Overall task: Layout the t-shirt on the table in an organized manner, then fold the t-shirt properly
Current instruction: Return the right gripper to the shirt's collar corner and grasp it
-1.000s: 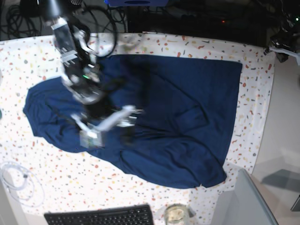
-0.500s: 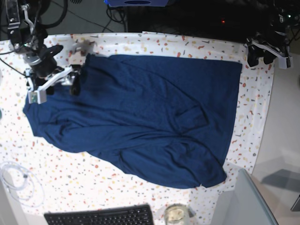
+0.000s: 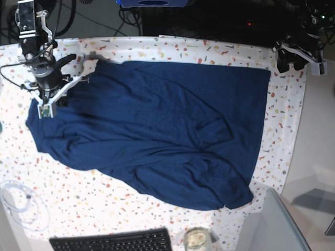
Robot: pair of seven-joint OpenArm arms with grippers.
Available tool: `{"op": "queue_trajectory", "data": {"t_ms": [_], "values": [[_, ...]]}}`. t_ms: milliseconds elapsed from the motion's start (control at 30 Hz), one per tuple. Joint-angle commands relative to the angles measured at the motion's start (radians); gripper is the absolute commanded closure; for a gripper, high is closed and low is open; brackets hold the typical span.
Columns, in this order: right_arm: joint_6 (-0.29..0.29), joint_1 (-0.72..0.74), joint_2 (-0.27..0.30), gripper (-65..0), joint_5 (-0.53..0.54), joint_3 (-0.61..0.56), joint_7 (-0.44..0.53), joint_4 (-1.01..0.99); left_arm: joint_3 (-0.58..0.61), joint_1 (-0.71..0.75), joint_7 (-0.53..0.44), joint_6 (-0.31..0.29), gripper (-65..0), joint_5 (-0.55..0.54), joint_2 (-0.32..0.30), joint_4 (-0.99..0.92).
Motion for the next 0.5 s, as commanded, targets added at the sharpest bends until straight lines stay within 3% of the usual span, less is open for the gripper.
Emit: {"op": "queue_trajectory", "data": {"t_ms": [0,167,233,333,367,467], "values": [[0.002,0.004,0.005,-3.8,0.002,0.000,0.017,0.010,-0.006,0.005,-0.018,-0.006,-34.1,-0.016,-0.015,0.012],[0.008,-0.022,0.014,-5.0,-0.001,-0.003,0.017,0.043,-0.006,0.007,-0.018,-0.006,-34.1,-0.016,-0.020,0.011],[0.009,-0.040,0.019,-12.2,-0.001,-0.003,0.017,0.079,-0.006,0.007,-0.018,-0.006,-34.1,-0.016,-0.021,0.011],[0.009,-0.057,0.033,-32.3,-0.001,-0.004,-0.044,0.115,-0.006,0.007,-0.018,-0.006,-34.1,-0.016,-0.021,0.011],[0.009,-0.057,0.033,-35.1,-0.001,-0.004,-0.066,0.118,-0.006,0.007,-0.018,-0.006,-34.1,-0.016,-0.021,0.009],[0.011,-0.046,0.031,-34.5,-0.001,-0.004,-0.083,0.113,-0.006,0.005,-0.018,-0.006,-34.1,-0.016,-0.021,0.009]]}}
